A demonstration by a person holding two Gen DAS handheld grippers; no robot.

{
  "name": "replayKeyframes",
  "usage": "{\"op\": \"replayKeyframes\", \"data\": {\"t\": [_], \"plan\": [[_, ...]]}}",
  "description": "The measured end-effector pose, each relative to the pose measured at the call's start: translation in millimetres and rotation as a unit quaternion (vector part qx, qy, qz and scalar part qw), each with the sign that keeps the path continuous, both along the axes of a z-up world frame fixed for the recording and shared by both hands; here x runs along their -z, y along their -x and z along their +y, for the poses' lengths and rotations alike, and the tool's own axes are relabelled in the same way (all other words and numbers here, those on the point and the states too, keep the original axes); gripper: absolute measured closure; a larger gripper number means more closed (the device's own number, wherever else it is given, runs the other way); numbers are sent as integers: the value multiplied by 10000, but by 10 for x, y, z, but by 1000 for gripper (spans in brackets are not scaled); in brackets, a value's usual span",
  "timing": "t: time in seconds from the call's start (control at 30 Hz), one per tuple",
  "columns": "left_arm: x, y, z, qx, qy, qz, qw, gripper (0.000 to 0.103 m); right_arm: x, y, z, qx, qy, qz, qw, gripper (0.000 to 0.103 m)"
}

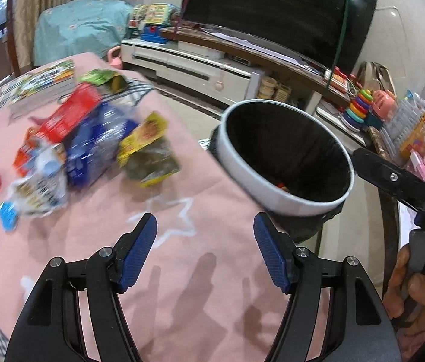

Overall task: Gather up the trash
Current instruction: 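Move both tools back to the table toward the remaining snack wrappers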

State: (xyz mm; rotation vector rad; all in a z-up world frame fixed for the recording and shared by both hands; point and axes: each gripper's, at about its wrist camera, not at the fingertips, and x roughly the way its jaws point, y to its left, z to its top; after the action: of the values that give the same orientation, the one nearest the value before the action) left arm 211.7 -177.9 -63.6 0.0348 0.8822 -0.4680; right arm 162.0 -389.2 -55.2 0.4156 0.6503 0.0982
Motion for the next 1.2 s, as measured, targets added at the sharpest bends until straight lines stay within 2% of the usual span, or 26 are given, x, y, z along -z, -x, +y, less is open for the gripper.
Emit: {"op": "replayKeyframes", "data": {"t": [0.27, 0.6, 0.97, 1.2], "plan": [[50, 137, 525, -451, 112, 12, 9989, 35, -12, 65, 341, -141, 38, -159, 9998, 9], [128, 178, 1084, -1032, 290, 113, 9942, 34, 59, 22, 878, -520, 172, -105, 9984, 8], [196, 130, 1435, -1410, 390, 169, 9891, 34, 123, -95, 1317, -895, 411, -49, 9951, 8], [203, 60, 1502, -1445, 413, 167, 9885, 34, 158, -202, 1429, -978, 481, -17, 9940, 8]]}}
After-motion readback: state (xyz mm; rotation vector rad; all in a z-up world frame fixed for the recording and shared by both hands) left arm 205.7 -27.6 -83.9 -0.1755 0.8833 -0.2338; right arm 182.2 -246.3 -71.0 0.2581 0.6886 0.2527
